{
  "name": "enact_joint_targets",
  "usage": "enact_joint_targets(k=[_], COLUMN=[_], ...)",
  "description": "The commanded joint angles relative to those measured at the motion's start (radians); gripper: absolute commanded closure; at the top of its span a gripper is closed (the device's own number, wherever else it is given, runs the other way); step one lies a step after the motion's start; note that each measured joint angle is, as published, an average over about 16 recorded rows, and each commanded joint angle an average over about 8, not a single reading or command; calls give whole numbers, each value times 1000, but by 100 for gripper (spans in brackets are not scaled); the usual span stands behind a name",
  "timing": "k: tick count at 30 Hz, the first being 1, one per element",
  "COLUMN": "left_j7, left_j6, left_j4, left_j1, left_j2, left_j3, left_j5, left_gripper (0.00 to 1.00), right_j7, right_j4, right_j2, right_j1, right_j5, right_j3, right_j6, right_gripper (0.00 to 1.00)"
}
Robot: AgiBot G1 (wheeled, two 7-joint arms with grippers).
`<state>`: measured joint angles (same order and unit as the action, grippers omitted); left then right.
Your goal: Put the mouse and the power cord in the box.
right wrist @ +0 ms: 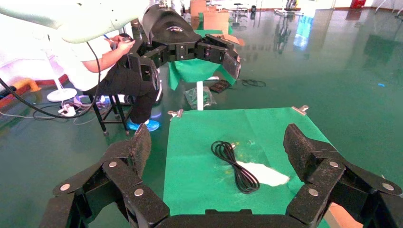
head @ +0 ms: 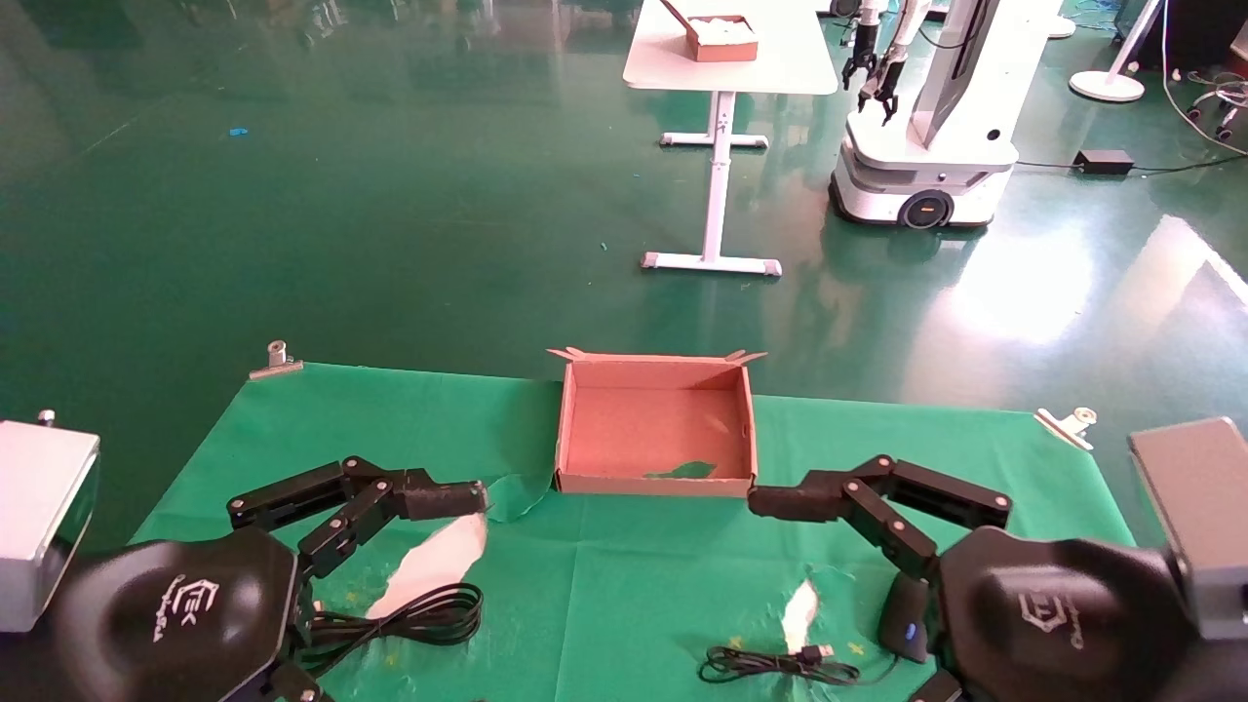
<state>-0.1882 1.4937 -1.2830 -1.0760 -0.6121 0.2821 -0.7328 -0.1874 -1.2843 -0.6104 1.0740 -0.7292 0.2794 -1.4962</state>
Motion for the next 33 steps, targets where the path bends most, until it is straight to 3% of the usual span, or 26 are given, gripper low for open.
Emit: enact_joint_targets(k=[1,10,16,20,24,33], left_j7=[0,31,154,239,281,296], left_j6=[0,-6,-55,-135,-207,-238], left_j4=[0,-20,-63,-71,-74,-64], left_j1=[0,3,-23,-57,-76,-86], left_j2=[0,14,11,-33,-74,-94], left_j3=[0,14,69,114,146,165], left_j5=[0,-64,-314,-515,-642,-706], left_gripper=[0,0,0,0,0,0], right_j7=[0,-8,-90,-174,-240,-258], right_j4=[1,-1,-29,-47,-47,-40], right_j2=[-1,17,80,91,79,67], right_j1=[1,-9,1,69,136,167], right_j5=[-1,-32,-180,-321,-427,-466], right_j3=[0,15,81,151,207,233], right_j6=[1,-6,-20,-44,-63,-66], right_gripper=[0,0,0,0,0,0])
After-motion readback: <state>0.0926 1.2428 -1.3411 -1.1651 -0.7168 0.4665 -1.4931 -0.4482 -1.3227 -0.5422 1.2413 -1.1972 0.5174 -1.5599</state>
